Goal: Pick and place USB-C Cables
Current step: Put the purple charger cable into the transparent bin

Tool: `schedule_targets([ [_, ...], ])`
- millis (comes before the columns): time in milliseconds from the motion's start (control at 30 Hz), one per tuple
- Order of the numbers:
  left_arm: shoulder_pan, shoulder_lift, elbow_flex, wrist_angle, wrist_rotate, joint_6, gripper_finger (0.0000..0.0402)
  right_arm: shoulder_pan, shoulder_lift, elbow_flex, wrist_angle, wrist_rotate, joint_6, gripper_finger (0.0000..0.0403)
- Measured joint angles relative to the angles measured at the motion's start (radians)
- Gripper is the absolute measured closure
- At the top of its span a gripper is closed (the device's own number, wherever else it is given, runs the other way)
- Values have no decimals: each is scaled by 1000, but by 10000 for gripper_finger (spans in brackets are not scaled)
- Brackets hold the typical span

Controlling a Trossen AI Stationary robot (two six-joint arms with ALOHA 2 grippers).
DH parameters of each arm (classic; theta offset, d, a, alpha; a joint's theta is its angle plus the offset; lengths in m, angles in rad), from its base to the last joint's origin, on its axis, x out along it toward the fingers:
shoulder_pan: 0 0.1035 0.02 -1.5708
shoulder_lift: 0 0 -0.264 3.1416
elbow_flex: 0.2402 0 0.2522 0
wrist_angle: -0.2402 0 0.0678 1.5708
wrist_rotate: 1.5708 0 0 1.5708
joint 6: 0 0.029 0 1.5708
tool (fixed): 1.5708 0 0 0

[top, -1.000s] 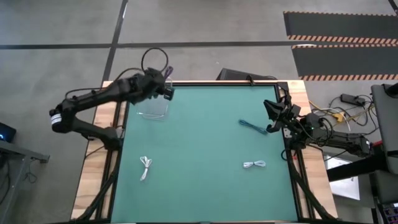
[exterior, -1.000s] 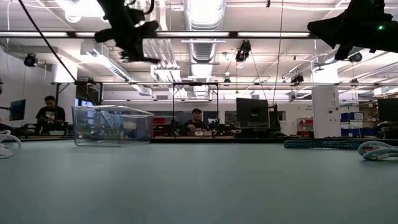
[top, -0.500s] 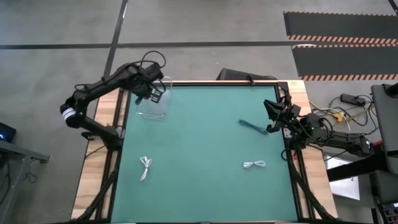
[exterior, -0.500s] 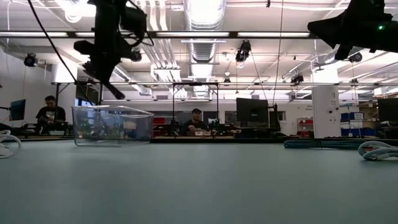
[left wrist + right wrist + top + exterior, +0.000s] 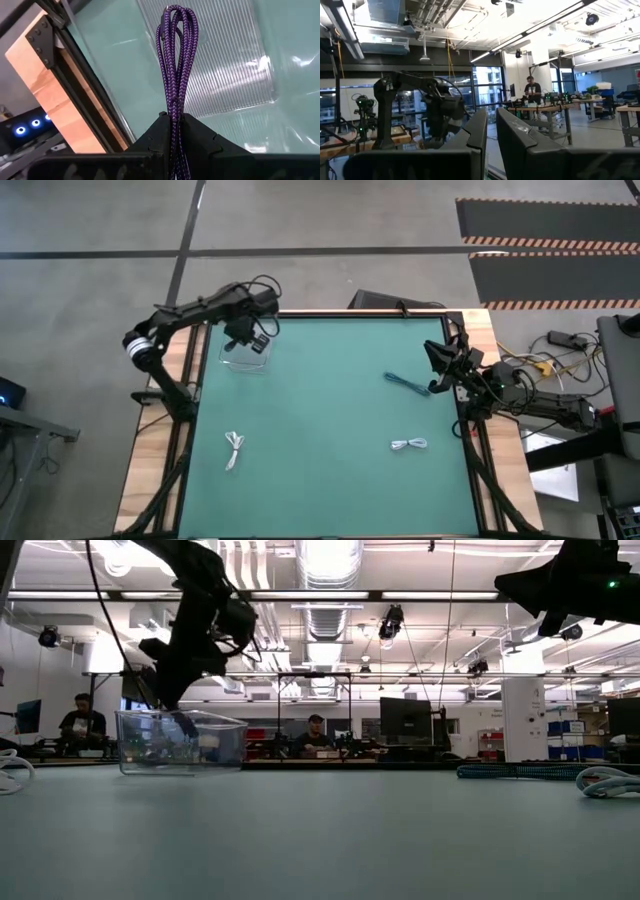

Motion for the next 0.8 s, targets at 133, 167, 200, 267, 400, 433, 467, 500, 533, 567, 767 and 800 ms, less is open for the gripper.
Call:
schedule_targets([
  [133, 0, 19, -1, 15, -3, 16, 377, 0, 0, 0, 0, 0, 0, 371],
  [167, 0, 20, -3, 26, -4, 17, 377, 0, 0, 0, 0, 0, 0, 371],
  [200, 0, 22, -4, 36, -4, 17, 377, 0, 0, 0, 0, 0, 0, 371],
  [267, 0, 22, -6, 58, -4, 17, 377, 0, 0, 0, 0, 0, 0, 371],
  [400, 0, 22, -11, 100, -6, 17, 377, 0, 0, 0, 0, 0, 0, 371],
  [433, 0, 22, -15, 114, -6, 18, 377, 0, 0, 0, 0, 0, 1, 371],
  [467, 0, 22, -21, 128, -6, 18, 377, 0, 0, 0, 0, 0, 2, 371],
  [500, 0, 22, -28, 142, -6, 18, 377, 0, 0, 0, 0, 0, 2, 371],
  [533, 0, 22, -37, 156, -7, 18, 377, 0, 0, 0, 0, 0, 2, 371],
  [567, 0, 22, -45, 165, -7, 18, 377, 0, 0, 0, -1, 0, 3, 371],
  [767, 0, 22, -71, 212, -90, 18, 377, 0, 0, 0, -7, 0, 3, 371],
  [800, 0, 22, -74, 225, -93, 18, 377, 0, 0, 0, -7, 0, 3, 371],
])
